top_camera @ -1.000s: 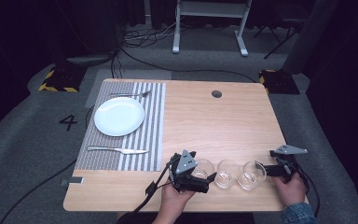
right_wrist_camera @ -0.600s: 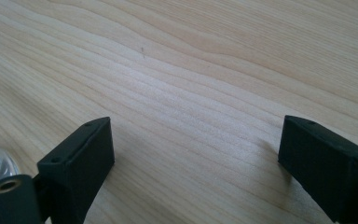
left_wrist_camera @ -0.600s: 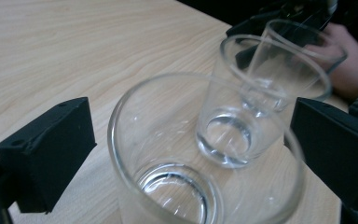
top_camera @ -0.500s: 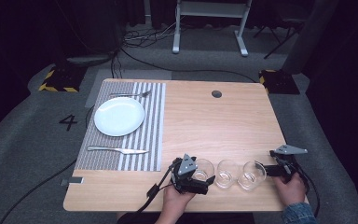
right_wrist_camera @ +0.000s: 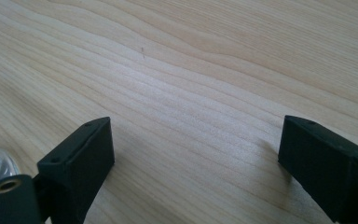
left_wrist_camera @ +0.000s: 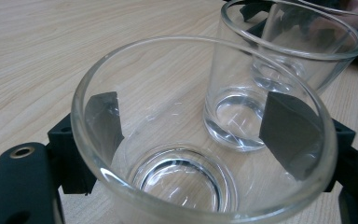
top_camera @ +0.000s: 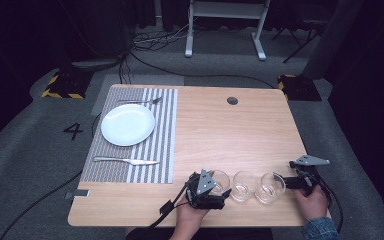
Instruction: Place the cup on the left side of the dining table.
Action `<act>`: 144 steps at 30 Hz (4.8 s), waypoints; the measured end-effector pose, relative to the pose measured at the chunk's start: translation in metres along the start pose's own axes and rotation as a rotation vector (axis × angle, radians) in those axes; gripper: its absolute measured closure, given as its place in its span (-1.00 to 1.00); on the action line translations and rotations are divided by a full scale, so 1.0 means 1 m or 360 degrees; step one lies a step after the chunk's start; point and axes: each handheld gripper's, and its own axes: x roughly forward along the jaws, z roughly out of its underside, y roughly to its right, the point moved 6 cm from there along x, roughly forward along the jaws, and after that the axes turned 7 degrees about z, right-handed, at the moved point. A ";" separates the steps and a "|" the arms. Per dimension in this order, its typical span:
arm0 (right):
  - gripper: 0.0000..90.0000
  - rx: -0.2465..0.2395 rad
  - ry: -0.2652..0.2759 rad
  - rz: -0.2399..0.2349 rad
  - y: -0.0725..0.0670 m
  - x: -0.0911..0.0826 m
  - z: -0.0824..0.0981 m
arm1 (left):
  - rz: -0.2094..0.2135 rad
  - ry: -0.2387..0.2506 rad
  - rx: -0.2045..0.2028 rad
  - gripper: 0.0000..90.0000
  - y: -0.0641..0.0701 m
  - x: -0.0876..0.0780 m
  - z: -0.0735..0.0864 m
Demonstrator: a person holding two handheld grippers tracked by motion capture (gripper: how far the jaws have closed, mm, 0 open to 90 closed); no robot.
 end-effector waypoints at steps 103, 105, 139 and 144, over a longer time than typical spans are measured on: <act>-0.77 0.0003 0.0001 0.0004 0.000 0.001 0.000 | -0.0605 0.0014 -0.0373 -0.58 -0.199 -0.139 -0.085; -0.77 0.0004 0.0001 0.0004 0.000 0.001 0.000 | -0.0610 0.0009 -0.0380 -0.58 -0.201 -0.139 -0.083; -0.77 0.0004 0.0000 0.0004 0.000 0.000 0.000 | -0.0684 -0.0385 -0.0569 -0.59 -0.225 -0.117 -0.007; -0.77 0.0003 0.0000 0.0004 0.000 0.000 0.000 | -0.0689 -0.0392 -0.0576 -0.59 -0.224 -0.118 -0.006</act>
